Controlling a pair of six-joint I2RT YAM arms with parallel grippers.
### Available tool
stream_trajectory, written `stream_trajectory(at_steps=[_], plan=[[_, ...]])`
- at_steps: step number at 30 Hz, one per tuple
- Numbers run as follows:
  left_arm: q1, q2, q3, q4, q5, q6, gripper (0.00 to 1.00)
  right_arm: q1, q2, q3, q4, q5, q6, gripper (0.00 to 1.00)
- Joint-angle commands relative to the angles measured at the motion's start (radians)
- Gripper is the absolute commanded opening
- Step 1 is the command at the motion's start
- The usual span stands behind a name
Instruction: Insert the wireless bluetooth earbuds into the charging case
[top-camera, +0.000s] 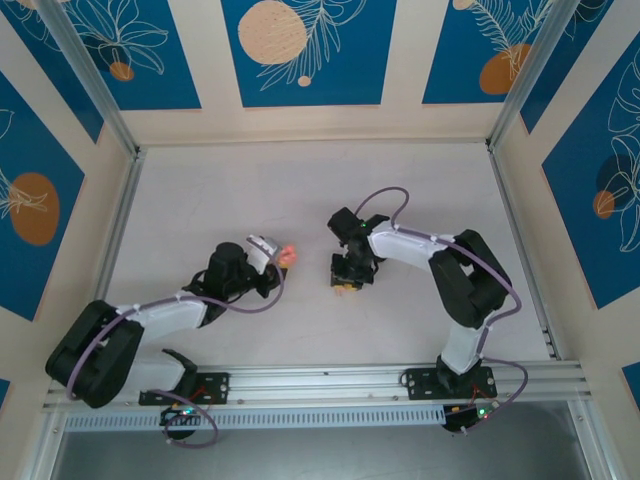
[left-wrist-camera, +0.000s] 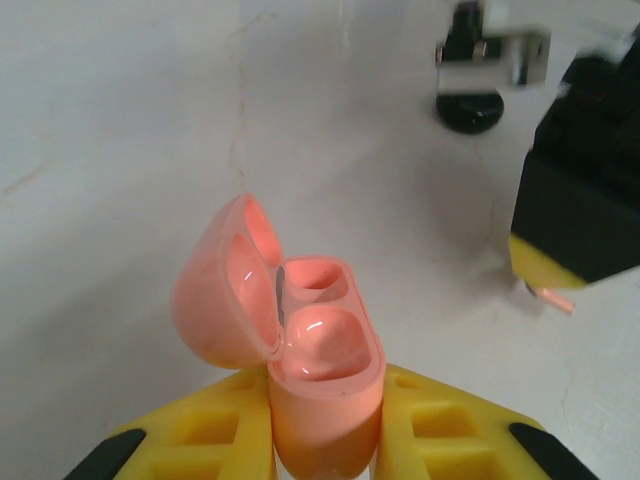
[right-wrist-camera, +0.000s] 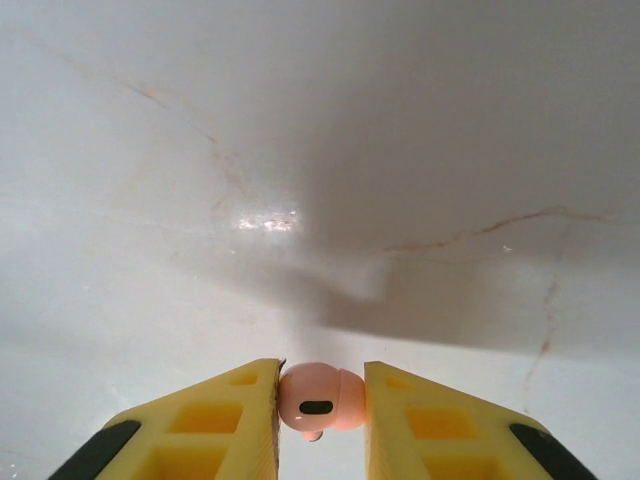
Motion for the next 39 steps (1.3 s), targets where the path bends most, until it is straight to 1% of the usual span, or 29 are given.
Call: stream_trajectory(at_steps=[1,4,11,17,21,28,39], plan=[[-0.027,0.058,-0.011,0.153,0.06,0.027,0.23,0.0,-0.096,-0.042,0.095,0.046,0.006,0.25],[-0.042,0.11,-0.02,0.248,0.065,0.019,0.23,0.003,-0.169,-0.08,0.155,0.08,-0.021,0.25],[-0.074,0.254,-0.025,0.474,0.112,0.018,0.23,0.022,-0.338,-0.203,0.393,0.107,-0.092,0.25],[-0.097,0.35,-0.013,0.627,0.138,-0.023,0.23,0.045,-0.434,-0.274,0.547,0.147,-0.154,0.25],[-0.102,0.366,-0.004,0.654,0.146,-0.037,0.23,0.065,-0.461,-0.305,0.636,0.156,-0.178,0.25],[-0.101,0.354,0.01,0.636,0.121,-0.067,0.23,0.099,-0.438,-0.313,0.742,0.162,-0.205,0.25],[-0.101,0.344,0.007,0.677,0.115,-0.1,0.23,0.127,-0.367,-0.287,0.786,0.152,-0.213,0.25]])
